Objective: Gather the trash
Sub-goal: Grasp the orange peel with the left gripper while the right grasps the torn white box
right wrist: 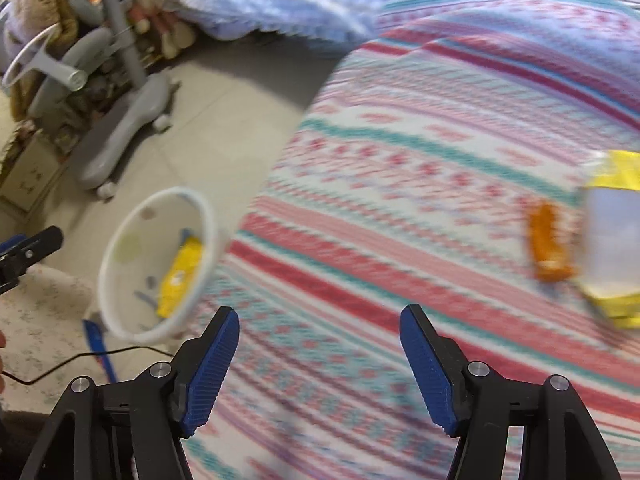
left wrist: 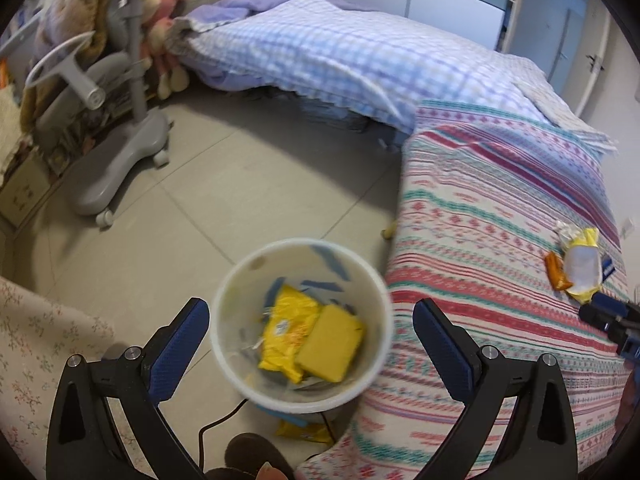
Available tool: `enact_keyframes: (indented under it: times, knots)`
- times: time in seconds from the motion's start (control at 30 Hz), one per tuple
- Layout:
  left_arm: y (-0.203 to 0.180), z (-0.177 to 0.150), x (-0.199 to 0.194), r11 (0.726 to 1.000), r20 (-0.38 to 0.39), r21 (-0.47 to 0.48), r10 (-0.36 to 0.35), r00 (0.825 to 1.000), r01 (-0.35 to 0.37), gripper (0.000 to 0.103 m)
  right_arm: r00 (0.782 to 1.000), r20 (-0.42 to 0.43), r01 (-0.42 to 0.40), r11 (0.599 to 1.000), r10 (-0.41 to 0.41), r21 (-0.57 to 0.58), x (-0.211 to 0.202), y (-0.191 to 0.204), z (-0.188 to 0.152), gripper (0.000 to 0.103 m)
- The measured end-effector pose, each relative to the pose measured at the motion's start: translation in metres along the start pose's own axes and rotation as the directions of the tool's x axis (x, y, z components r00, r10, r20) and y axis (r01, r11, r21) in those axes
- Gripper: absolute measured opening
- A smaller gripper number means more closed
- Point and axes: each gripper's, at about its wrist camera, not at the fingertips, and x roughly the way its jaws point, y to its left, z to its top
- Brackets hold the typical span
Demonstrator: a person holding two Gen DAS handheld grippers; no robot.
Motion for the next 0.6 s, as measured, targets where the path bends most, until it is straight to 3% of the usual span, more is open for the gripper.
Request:
enact_keyframes:
  times: [0.4, 0.6]
  knots:
    - [-0.111, 0.007, 0.009, 0.989, -0.014, 0.131, -0.072, 0.997, 0.074, 0.103, 0.988, 0.113, 0.082, 0.982, -0.102, 0.172, -0.051, -0.107, 0.002, 0.076]
    - [-0.178, 0.006, 0.018, 0.964, -0.025, 0.225, -0.137, 0.990, 0.140, 0.103, 0.975, 0.120, 0.154, 0.956, -0.189, 0.250, -0.061, -0.160, -0.009, 0.077]
